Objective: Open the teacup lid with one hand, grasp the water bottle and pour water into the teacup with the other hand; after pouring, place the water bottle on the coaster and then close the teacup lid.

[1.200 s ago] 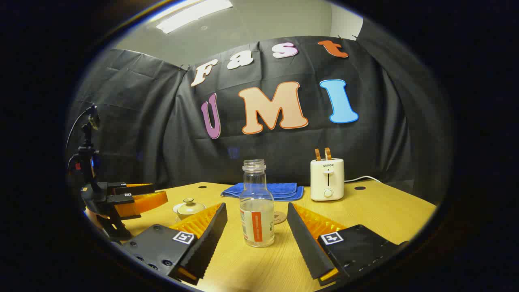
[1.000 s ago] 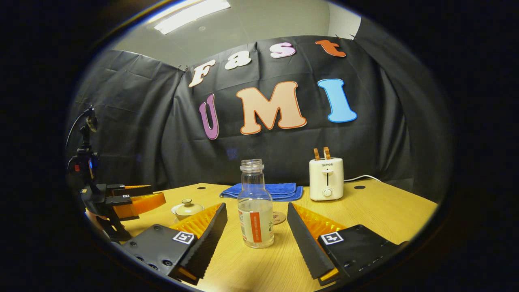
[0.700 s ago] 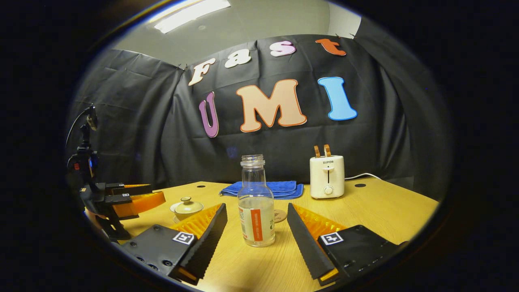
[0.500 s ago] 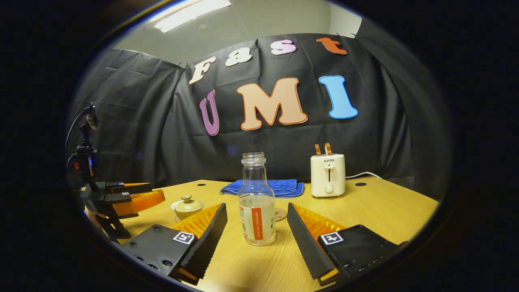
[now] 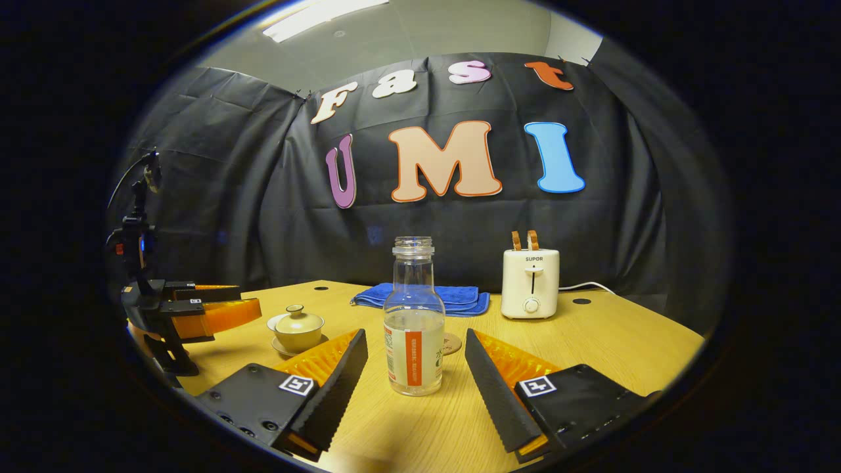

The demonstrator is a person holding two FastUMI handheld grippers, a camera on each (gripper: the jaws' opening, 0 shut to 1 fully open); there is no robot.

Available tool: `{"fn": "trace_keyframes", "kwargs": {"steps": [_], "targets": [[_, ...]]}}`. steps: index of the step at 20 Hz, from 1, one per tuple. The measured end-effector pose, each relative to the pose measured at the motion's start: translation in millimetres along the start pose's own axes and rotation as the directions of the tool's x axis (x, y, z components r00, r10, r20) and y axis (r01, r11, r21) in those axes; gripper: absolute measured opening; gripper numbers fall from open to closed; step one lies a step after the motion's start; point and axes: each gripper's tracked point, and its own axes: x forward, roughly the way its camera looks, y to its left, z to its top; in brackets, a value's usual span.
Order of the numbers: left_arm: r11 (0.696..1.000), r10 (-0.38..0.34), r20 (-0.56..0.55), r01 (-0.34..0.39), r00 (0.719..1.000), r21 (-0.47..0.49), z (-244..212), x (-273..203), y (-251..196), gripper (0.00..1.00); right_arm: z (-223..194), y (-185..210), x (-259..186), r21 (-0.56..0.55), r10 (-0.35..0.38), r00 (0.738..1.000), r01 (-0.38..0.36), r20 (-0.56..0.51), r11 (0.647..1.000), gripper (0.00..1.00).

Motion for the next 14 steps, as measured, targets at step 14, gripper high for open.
{"fn": "trace_keyframes", "kwargs": {"steps": [14], "targets": [[0.998, -0.059, -0.011, 0.059, 0.998, -0.004, -3, 50, -4, 0.95, 0, -6, 4, 0.000, -0.015, 1.000, 0.015, 0.001, 1.000, 0.93]]}}
